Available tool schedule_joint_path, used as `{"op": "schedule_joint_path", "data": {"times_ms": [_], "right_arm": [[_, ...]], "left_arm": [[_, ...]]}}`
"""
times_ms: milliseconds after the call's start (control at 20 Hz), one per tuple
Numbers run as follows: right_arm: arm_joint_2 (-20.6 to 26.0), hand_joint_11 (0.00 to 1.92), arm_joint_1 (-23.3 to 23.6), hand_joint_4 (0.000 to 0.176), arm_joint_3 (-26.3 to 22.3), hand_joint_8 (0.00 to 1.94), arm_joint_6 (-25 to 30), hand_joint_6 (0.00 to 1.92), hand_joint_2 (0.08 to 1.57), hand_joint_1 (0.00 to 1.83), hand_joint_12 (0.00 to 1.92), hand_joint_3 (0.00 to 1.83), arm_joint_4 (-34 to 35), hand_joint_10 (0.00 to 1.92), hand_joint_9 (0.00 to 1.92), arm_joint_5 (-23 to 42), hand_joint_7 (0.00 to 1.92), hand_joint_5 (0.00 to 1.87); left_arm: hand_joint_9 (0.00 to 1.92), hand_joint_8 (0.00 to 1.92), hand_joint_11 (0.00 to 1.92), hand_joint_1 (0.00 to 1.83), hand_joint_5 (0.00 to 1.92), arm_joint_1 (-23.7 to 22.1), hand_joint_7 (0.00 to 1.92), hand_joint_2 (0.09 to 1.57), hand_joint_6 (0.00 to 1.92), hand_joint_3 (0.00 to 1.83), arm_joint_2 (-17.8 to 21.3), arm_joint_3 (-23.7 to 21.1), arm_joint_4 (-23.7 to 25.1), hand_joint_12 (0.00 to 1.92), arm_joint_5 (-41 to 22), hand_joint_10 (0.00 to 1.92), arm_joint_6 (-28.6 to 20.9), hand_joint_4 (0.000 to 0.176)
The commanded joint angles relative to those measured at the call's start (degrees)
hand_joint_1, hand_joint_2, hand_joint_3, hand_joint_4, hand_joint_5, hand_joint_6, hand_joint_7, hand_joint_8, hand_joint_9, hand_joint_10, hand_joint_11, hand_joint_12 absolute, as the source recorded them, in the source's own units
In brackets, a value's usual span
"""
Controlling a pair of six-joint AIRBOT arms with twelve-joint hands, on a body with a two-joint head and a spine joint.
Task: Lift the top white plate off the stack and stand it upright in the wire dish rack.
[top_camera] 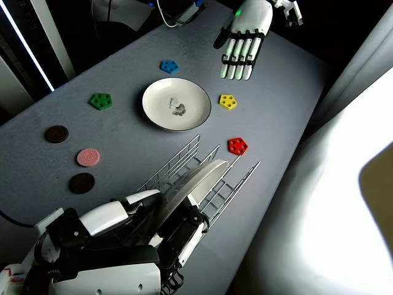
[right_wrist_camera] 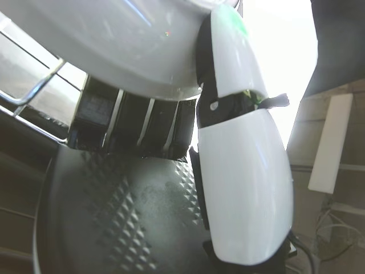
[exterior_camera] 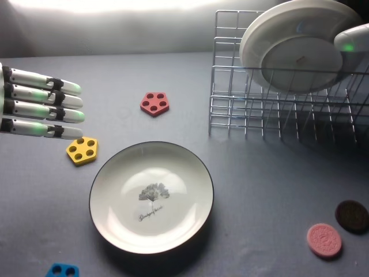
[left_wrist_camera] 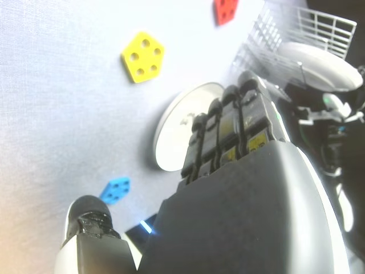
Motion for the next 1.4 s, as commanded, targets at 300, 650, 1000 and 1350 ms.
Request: {"op": "schedule_joint_path", "data": {"times_ms": [300,650,1000,1350], "right_arm": [[0.8,0.96,0.3,0.000,0.5,0.76,1.4,1.16,1.09,1.47,1.27,0.00,4.7,0.90,0.97,5.4,1.01,0.90],[1.1,1.03,0.3,0.000,0.1,0.43,1.4,0.49,1.09,1.32,0.39,0.00,4.7,0.02,1.02,5.4,0.88,0.72],[1.4,1.00,0.3,0.000,-0.3,0.00,1.4,0.01,1.05,1.20,0.24,0.00,4.7,0.00,0.89,5.5,0.84,0.69],[1.7,0.91,0.3,0.000,-1.2,0.00,1.4,0.02,1.02,1.10,0.19,0.00,4.7,0.00,0.78,5.9,0.69,0.68]], "left_arm": [[0.02,0.00,0.03,0.08,0.03,-1.3,0.02,0.92,0.00,0.00,0.5,0.5,-5.0,0.12,-4.3,0.01,0.3,0.000],[0.02,0.00,0.01,0.10,0.04,-1.3,0.03,0.92,0.00,0.00,0.5,0.5,-5.3,0.12,-5.9,0.00,0.1,0.000],[0.02,0.00,0.01,0.09,0.04,-1.3,0.03,0.92,0.00,0.00,0.5,0.5,-6.1,0.13,-5.6,0.00,-0.1,0.000],[0.01,0.00,0.03,0.10,0.01,-1.3,0.00,0.92,0.00,0.00,0.5,0.6,-7.2,0.11,-7.0,0.00,-2.2,0.000]]}}
